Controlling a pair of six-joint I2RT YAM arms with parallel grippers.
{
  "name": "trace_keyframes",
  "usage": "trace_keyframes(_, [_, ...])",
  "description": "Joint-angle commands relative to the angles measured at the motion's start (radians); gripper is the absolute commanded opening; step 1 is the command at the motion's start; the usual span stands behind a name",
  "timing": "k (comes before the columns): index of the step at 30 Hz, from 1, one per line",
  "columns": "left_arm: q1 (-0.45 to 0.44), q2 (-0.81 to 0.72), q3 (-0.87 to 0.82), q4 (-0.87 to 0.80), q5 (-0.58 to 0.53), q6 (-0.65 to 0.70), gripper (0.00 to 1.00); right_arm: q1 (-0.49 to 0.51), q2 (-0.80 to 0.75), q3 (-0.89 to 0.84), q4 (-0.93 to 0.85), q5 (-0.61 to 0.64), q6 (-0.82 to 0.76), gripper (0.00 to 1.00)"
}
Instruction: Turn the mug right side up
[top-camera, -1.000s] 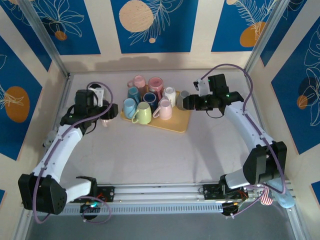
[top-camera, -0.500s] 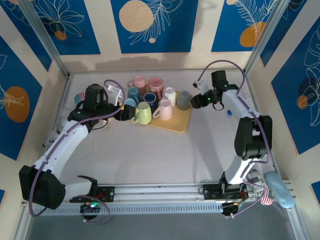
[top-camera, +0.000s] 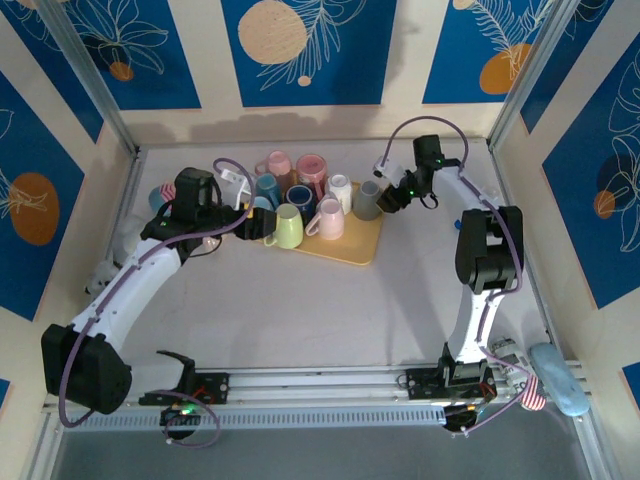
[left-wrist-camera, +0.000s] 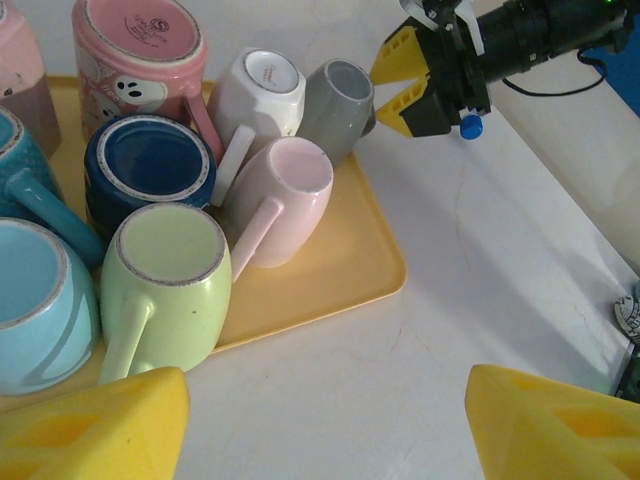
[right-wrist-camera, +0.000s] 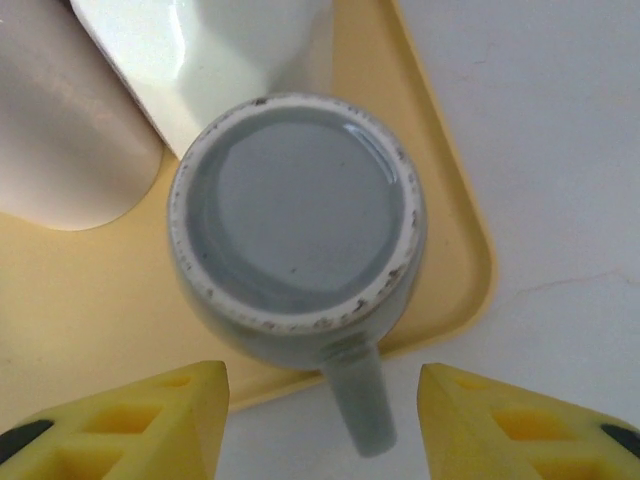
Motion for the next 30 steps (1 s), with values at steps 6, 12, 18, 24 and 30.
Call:
trace_keyframes(6, [-0.010,0.006,-0.002,0.006,-0.006,-0.005,0.73,-0.017,0.062,0.071,-0.124,-0.031,-0.139,0.52])
trace_keyframes(12, [-0.011,0.016,0.002,0.012,-0.006,-0.010,0.72,-0.011,0.102,0.096,-0.146,-0.035,-0.155,0.45])
trace_keyframes(18, [-0.011,0.018,0.004,0.006,-0.008,-0.010,0.71,-0.003,0.136,0.128,-0.157,-0.033,-0.160,0.36])
trace_keyframes(24, [-0.013,0.018,-0.001,0.010,-0.010,-0.014,0.71,0.006,0.135,0.124,-0.151,-0.024,-0.158,0.26])
trace_keyframes(30, [-0.013,0.020,0.000,0.019,-0.011,-0.018,0.70,0.012,0.110,0.081,-0.123,-0.009,-0.155,0.19])
